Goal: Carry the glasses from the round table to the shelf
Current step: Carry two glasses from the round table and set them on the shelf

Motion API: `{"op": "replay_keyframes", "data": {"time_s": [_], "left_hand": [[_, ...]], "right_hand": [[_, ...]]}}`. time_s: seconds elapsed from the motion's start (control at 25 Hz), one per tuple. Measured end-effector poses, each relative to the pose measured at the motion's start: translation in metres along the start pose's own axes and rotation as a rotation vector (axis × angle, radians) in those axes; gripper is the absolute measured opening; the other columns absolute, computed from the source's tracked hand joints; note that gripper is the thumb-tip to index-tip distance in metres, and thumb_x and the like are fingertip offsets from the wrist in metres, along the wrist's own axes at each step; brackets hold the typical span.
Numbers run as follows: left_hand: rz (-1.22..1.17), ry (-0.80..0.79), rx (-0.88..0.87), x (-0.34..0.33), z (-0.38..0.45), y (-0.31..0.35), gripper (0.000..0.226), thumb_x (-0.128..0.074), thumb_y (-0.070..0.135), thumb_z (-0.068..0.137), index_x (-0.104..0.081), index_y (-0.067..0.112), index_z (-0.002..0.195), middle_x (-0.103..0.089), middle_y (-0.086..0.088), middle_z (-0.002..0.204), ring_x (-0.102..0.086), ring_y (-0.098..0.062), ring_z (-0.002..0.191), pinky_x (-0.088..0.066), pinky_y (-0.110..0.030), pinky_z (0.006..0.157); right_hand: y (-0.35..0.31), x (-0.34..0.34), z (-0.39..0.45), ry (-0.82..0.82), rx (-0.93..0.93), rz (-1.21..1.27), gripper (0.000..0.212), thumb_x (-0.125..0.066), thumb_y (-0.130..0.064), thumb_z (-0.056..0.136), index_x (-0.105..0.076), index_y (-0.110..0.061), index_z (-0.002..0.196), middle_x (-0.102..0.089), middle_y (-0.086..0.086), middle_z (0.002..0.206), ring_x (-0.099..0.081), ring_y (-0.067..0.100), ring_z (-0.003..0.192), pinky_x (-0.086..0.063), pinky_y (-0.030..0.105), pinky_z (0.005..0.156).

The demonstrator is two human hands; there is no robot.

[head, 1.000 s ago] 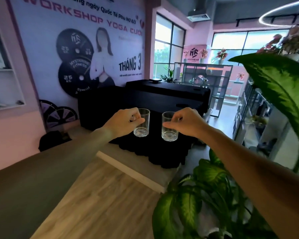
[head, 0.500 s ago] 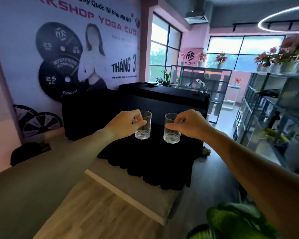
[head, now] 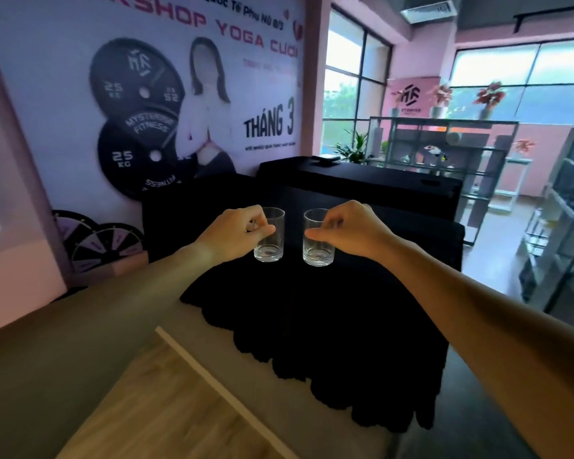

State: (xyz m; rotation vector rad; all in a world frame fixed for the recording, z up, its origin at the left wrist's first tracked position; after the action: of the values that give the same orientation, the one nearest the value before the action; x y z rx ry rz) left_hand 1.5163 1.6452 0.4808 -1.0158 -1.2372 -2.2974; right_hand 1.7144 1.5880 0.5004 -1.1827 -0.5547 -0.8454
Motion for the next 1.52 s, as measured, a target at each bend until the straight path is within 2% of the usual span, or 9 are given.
{"op": "replay_keyframes", "data": {"time_s": [0.32,0.44,0.52,0.72,0.88,1.08,1.24,1.36,1.52], "left_hand": [[0.086,0.163,0.209,0.055,0.100,-0.137,0.019,-0.061,0.041,0.092,-0.055,0.033,0.076,-0.070,0.005,0.108,-0.065,-0.011,0.101,-0.052,-0.033,0.088],[0.126,0.227,0.294,0.092,0.110,-0.199,0.018,-0.060,0.043,0.091,-0.057,0.030,0.080,-0.069,0.010,0.094,-0.066,-0.010,0.093,-0.049,-0.031,0.079],[0.156,0.268,0.347,0.117,0.110,-0.243,0.020,-0.060,0.041,0.092,-0.058,0.023,0.082,-0.067,0.007,0.085,-0.064,-0.011,0.085,-0.045,-0.031,0.073],[0.220,0.365,0.422,0.188,0.107,-0.341,0.021,-0.062,0.036,0.092,-0.057,0.019,0.082,-0.069,-0.002,0.085,-0.066,-0.020,0.084,-0.050,-0.037,0.077],[0.324,0.442,0.478,0.271,0.107,-0.417,0.023,-0.063,0.036,0.092,-0.049,0.032,0.074,-0.065,0.006,0.078,-0.059,-0.003,0.070,-0.041,-0.026,0.063],[0.389,0.518,0.514,0.354,0.114,-0.495,0.017,-0.063,0.032,0.092,-0.055,0.023,0.081,-0.064,0.005,0.079,-0.061,-0.016,0.073,-0.046,-0.030,0.070],[0.491,0.553,0.559,0.415,0.123,-0.569,0.018,-0.062,0.035,0.093,-0.053,0.024,0.081,-0.060,0.011,0.073,-0.055,-0.011,0.069,-0.039,-0.026,0.061],[0.575,0.600,0.592,0.459,0.136,-0.622,0.020,-0.059,0.037,0.094,-0.051,0.025,0.081,-0.055,0.018,0.070,-0.052,-0.009,0.068,-0.036,-0.024,0.058],[0.604,0.645,0.673,0.513,0.146,-0.696,0.019,-0.060,0.036,0.094,-0.056,0.018,0.088,-0.067,0.003,0.081,-0.062,-0.016,0.074,-0.043,-0.025,0.062]], "right_hand": [[-0.019,-0.102,0.204,-0.208,0.188,0.077,0.024,-0.078,-0.045,0.075,-0.073,-0.022,0.070,-0.070,-0.005,0.086,-0.066,0.008,0.082,-0.054,0.025,0.074],[-0.054,-0.156,0.262,-0.269,0.271,0.108,0.025,-0.079,-0.045,0.076,-0.075,-0.020,0.075,-0.069,-0.005,0.088,-0.066,0.007,0.080,-0.054,0.023,0.072],[-0.083,-0.195,0.296,-0.302,0.319,0.127,0.026,-0.079,-0.045,0.075,-0.075,-0.019,0.076,-0.069,-0.005,0.088,-0.066,0.007,0.080,-0.056,0.025,0.074],[-0.166,-0.284,0.369,-0.341,0.442,0.159,0.027,-0.079,-0.046,0.074,-0.074,-0.020,0.072,-0.069,-0.006,0.078,-0.065,0.006,0.075,-0.054,0.025,0.070],[-0.250,-0.358,0.433,-0.375,0.517,0.179,0.028,-0.080,-0.048,0.073,-0.075,-0.021,0.070,-0.072,-0.004,0.073,-0.067,0.007,0.072,-0.055,0.024,0.067],[-0.338,-0.436,0.497,-0.461,0.598,0.252,0.029,-0.079,-0.048,0.075,-0.074,-0.020,0.074,-0.073,-0.003,0.077,-0.069,0.010,0.075,-0.057,0.030,0.073],[-0.404,-0.509,0.556,-0.517,0.690,0.278,0.031,-0.078,-0.048,0.076,-0.074,-0.017,0.076,-0.072,-0.001,0.082,-0.067,0.011,0.081,-0.054,0.029,0.074],[-0.449,-0.563,0.607,-0.548,0.755,0.325,0.033,-0.079,-0.050,0.075,-0.074,-0.018,0.075,-0.072,-0.001,0.083,-0.065,0.010,0.081,-0.049,0.023,0.065],[-0.519,-0.628,0.665,-0.622,0.846,0.371,0.032,-0.079,-0.048,0.075,-0.072,-0.017,0.073,-0.070,-0.001,0.078,-0.064,0.013,0.079,-0.049,0.028,0.066]]}}
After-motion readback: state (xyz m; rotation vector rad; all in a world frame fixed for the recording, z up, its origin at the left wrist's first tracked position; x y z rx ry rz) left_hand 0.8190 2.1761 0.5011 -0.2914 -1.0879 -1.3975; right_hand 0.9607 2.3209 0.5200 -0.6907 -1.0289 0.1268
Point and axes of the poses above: each hand's wrist, its own z-axis towards the middle knuckle, its own x-axis out of the back of the hand, y = z × x, the point moved 10 cm from there along z, towards the middle knuckle
